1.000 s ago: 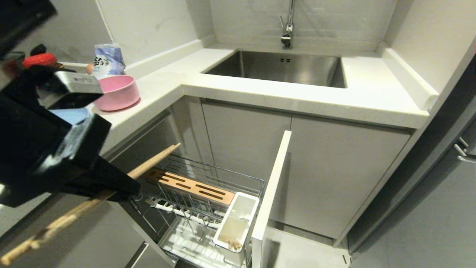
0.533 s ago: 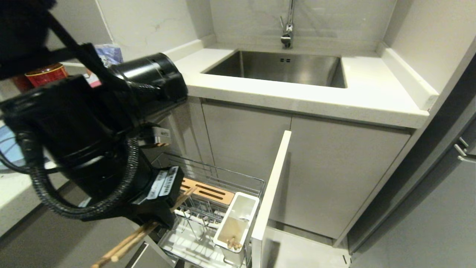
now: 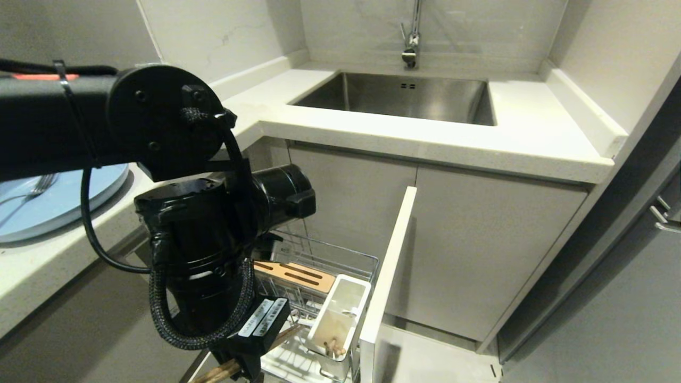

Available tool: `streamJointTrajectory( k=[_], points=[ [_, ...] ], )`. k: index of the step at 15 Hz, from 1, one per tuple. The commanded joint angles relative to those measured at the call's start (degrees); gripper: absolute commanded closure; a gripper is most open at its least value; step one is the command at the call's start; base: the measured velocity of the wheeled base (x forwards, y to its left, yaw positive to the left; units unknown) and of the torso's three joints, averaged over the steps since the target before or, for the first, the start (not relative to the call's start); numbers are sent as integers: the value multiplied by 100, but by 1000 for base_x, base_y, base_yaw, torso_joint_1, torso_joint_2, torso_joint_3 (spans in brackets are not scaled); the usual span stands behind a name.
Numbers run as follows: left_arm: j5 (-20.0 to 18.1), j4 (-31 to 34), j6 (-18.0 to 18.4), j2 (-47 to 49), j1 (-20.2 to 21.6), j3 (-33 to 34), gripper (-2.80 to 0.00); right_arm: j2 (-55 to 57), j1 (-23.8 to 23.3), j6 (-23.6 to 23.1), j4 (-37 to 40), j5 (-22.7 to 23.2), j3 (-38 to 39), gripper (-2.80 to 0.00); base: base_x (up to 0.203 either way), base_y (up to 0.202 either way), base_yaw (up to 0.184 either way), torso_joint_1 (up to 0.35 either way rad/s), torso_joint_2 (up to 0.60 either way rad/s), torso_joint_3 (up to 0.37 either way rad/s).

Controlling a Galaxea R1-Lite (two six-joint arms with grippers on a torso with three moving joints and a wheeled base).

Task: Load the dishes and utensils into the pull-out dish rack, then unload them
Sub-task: Pick up the chopsticks and place it in the cupboard

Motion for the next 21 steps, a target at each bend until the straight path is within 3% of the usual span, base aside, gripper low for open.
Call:
streamJointTrajectory(
  k=[1,10,21],
  points=[
    [-7,49,256,151,64,276,0,-4,2,-2,-6,1,149,0,0,0,0,0,0,0],
    [7,-448,686,879,207,220,0,-4,2,-2,-6,1,149,0,0,0,0,0,0,0],
    [-45,-1210,692,1705,357,110,0,-4,2,-2,-6,1,149,0,0,0,0,0,0,0]
  ],
)
